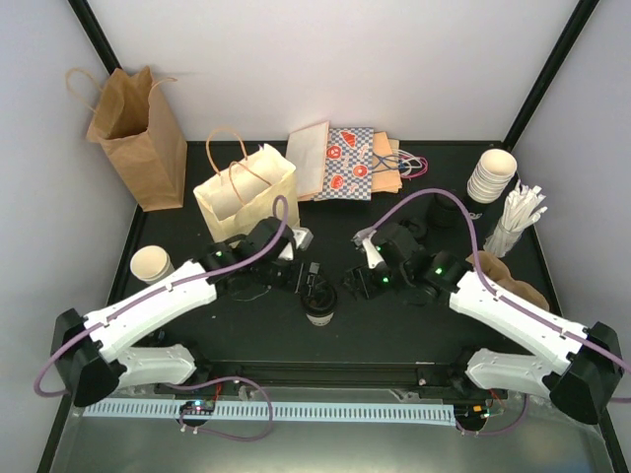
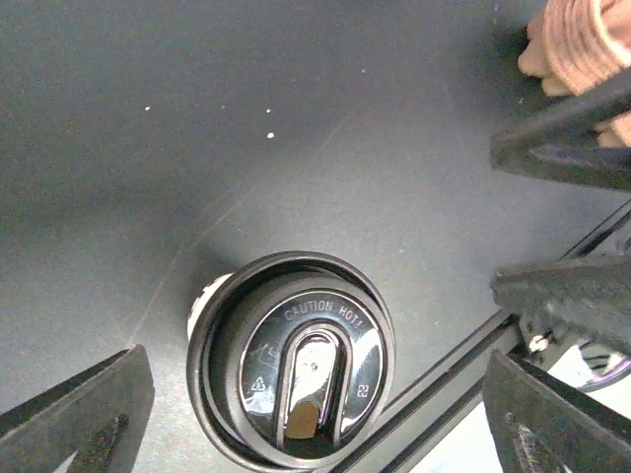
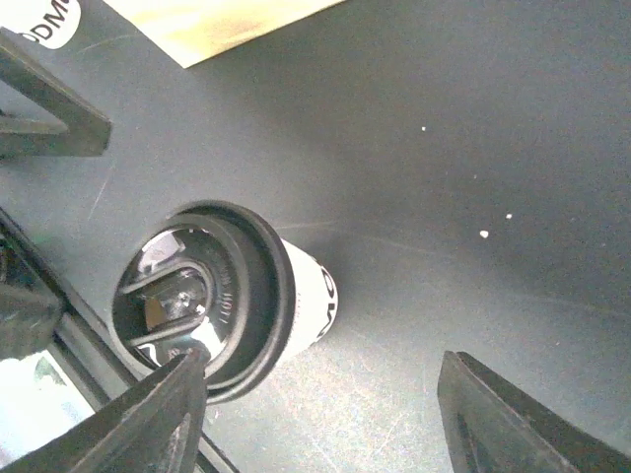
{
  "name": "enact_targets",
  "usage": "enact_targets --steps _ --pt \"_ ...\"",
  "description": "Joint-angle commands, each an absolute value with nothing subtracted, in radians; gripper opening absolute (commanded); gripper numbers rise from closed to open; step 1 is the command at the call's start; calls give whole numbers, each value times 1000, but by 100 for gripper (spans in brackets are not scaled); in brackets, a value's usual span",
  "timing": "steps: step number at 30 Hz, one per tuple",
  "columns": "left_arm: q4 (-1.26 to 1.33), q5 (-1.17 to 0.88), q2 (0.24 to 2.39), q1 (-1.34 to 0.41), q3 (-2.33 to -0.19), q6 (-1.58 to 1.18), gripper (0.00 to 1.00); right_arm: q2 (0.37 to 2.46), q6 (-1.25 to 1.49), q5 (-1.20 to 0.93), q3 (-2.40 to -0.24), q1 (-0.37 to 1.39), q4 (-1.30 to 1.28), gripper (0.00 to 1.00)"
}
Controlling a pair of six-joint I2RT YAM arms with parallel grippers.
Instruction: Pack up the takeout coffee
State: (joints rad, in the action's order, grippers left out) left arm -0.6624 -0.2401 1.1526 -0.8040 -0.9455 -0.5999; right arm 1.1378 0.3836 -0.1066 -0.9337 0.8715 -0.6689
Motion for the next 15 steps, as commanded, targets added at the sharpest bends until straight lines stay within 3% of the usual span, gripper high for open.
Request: enact_targets --steps 1,10,15 --pt "-860 -38 1240 -886 -1066 -522 97 1087 503 -347 -836 788 -522 64" --pt "-947 14 1390 -979 -1184 -487 99 1093 603 -472 -693 773 -363 45" --pt "-963 23 1437 -1009 -1231 -467 94 1113 637 -505 -654 762 -293 40"
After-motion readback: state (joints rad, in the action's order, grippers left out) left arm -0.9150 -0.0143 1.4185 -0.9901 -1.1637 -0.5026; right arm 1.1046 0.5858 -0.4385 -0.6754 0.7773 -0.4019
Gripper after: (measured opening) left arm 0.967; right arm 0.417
